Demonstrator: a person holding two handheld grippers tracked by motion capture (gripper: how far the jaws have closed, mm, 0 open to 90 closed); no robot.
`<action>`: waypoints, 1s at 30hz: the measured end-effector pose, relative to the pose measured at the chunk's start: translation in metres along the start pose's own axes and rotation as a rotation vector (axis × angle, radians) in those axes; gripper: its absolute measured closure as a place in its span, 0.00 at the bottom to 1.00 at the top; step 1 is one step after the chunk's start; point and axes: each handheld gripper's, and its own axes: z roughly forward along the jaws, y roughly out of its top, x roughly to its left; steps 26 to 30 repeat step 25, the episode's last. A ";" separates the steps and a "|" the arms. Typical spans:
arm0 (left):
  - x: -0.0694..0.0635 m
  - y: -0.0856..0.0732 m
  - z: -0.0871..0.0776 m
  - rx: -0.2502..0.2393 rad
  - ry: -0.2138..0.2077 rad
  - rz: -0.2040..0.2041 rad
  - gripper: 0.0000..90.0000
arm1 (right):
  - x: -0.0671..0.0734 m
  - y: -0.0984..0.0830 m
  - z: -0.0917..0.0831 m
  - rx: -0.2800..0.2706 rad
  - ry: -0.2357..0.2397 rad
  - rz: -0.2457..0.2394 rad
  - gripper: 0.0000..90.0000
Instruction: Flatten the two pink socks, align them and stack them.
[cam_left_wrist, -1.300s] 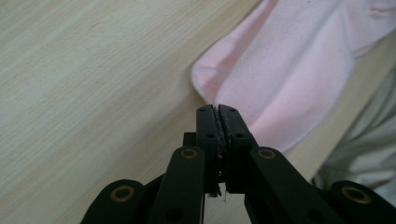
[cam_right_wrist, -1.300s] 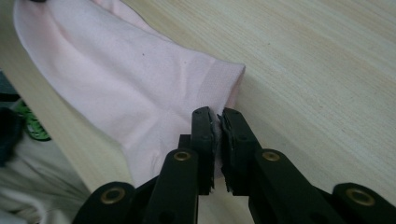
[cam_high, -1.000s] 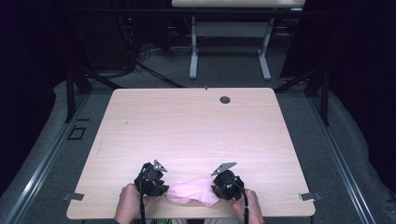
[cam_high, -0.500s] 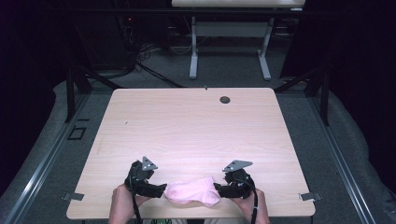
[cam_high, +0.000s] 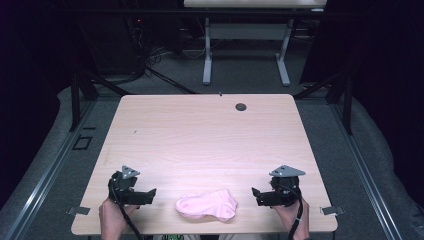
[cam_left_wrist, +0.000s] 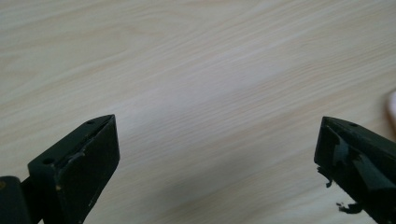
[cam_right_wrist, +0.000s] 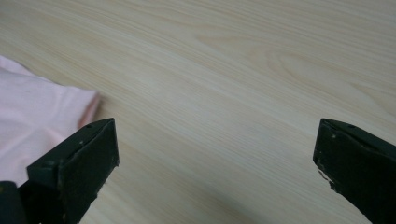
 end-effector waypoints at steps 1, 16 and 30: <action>0.004 -0.003 0.003 0.007 0.009 -0.004 0.00 | -0.004 -0.003 0.001 0.004 -0.013 0.010 0.00; 0.020 -0.023 0.026 -0.044 0.021 -0.030 0.00 | -0.047 -0.046 0.029 0.049 -0.122 0.074 0.00; 0.023 -0.031 0.027 -0.121 0.011 -0.020 0.00 | -0.051 -0.049 0.031 0.005 -0.102 0.075 0.00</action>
